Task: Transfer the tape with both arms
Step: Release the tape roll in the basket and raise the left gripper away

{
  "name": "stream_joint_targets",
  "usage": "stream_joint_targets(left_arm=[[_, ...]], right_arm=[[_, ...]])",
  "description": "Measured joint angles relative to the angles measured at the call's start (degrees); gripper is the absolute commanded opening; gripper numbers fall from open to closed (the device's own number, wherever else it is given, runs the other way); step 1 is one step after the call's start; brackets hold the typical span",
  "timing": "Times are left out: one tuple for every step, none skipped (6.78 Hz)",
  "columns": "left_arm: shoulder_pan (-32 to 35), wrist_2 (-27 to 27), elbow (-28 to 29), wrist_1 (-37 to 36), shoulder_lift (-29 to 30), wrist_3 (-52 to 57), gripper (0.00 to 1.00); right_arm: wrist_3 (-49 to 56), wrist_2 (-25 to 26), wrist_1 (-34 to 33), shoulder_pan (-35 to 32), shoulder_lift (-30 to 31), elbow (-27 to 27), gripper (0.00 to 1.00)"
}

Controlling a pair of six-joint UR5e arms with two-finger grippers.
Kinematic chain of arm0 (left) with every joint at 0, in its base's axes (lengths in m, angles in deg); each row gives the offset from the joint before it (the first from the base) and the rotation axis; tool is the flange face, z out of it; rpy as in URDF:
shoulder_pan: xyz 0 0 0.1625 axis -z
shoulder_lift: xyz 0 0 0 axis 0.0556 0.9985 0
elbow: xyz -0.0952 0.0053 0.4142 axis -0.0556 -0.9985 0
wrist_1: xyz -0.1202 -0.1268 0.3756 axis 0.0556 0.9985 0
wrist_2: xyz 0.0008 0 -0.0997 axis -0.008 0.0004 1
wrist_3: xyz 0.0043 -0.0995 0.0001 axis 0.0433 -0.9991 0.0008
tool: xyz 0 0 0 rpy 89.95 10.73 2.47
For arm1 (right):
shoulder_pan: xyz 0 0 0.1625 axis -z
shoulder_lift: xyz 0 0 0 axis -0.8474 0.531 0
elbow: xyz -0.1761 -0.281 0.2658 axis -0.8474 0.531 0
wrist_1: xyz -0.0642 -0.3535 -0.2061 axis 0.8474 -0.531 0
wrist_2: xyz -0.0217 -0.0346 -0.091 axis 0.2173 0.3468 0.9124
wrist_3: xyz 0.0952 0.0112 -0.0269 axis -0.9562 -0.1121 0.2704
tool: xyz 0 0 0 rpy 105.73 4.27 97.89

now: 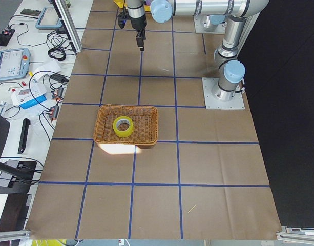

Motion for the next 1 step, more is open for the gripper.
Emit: stream_joint_targets(left_arm=[[2.7, 0.08, -2.03, -1.22, -1.58, -5.09, 1.0]], right_arm=[[-0.02, -0.02, 0.04, 0.02, 0.0, 0.0, 1.0]])
